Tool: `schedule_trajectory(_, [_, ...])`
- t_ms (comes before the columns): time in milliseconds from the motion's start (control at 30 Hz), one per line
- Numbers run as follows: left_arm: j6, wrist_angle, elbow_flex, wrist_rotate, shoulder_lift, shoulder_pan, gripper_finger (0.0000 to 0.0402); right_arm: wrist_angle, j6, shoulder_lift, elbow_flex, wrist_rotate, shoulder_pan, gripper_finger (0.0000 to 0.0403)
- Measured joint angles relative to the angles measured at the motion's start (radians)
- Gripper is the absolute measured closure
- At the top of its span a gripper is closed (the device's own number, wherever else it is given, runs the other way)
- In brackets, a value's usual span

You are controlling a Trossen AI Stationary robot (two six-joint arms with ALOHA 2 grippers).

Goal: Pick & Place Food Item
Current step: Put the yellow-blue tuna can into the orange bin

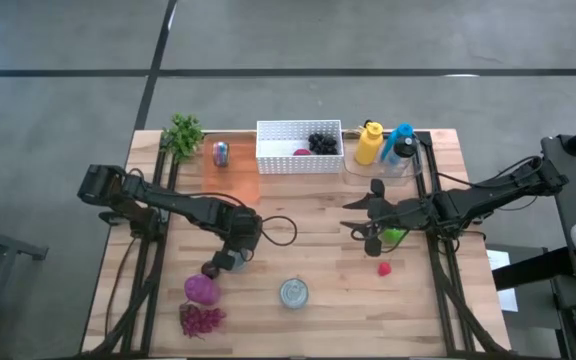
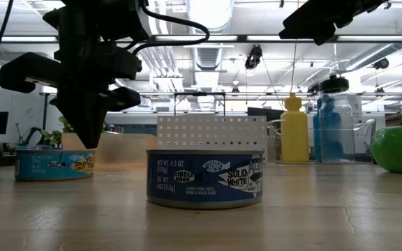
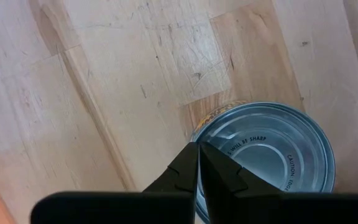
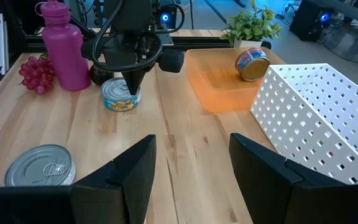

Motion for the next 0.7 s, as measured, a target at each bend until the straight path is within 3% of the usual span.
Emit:
schedule_trajectory(367, [0.003, 0.042, -0.041, -0.001, -0.003, 0.007, 0.0378, 0.001, -0.025, 0.0, 0.0, 0.0, 0.0, 0.0204])
schedule_trajectory(700, [0.046, 0.014, 0.002, -0.008, -0.001, 0.007, 0.0378, 0.001, -0.024, 0.0, 0.0, 0.0, 0.0, 0.0204])
